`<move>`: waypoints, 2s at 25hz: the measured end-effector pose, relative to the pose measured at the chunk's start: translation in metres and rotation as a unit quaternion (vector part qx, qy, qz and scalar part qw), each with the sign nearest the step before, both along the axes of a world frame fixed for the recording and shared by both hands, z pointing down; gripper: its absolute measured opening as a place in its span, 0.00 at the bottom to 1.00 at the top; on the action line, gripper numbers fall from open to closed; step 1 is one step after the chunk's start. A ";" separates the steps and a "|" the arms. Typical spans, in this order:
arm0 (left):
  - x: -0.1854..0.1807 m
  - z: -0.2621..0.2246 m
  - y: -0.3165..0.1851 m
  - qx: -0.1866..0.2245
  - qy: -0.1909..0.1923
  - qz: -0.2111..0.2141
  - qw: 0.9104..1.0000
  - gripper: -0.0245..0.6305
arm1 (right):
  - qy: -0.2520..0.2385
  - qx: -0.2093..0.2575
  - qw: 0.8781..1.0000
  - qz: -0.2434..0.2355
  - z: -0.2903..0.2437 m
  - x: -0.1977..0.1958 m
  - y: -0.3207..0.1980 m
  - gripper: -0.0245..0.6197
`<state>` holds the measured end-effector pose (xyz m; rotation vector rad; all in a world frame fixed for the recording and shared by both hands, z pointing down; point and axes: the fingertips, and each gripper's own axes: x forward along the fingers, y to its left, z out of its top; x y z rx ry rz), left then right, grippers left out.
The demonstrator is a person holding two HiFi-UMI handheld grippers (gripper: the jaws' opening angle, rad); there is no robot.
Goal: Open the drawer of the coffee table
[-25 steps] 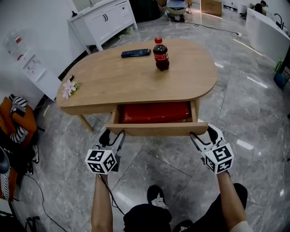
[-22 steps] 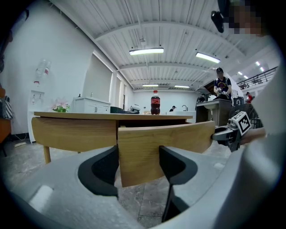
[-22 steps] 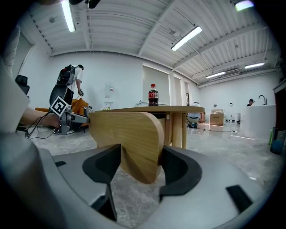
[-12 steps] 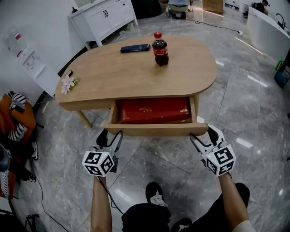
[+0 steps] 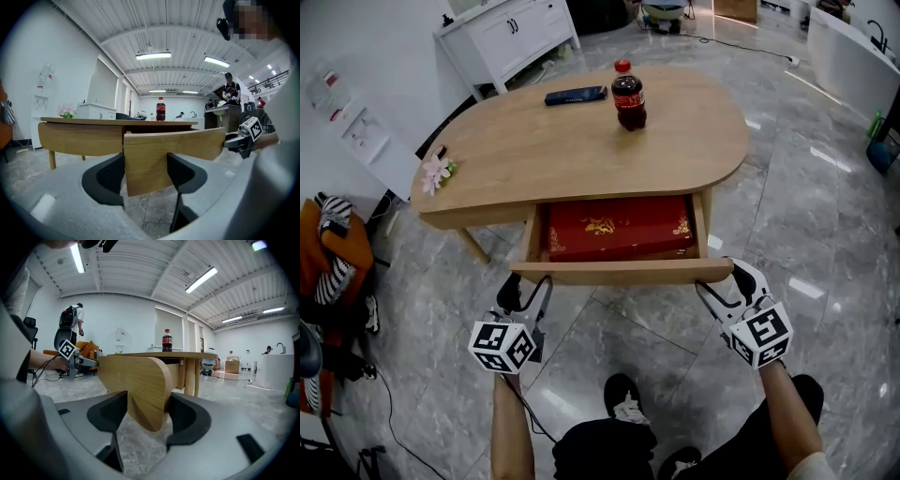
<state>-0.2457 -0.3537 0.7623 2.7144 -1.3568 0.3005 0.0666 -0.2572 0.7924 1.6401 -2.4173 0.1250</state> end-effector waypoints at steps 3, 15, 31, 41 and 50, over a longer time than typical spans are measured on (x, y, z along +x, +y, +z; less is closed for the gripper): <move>-0.002 0.001 0.005 0.000 0.001 0.001 1.000 0.45 | 0.011 -0.001 1.000 -0.004 0.001 -0.002 0.006 0.48; -0.008 0.003 0.021 0.004 0.003 0.001 1.000 0.45 | 0.017 0.001 1.000 -0.015 0.004 -0.008 0.022 0.48; -0.013 0.024 0.033 -0.008 -0.004 0.000 1.000 0.45 | 0.029 -0.022 0.999 -0.040 0.025 -0.015 0.036 0.48; -0.014 0.028 0.031 -0.002 0.000 0.004 1.000 0.45 | 0.032 -0.004 0.990 -0.136 0.027 -0.017 0.038 0.46; -0.015 0.034 0.031 -0.060 -0.028 0.008 0.998 0.45 | 0.029 -0.085 0.974 -0.207 0.037 0.021 0.022 0.56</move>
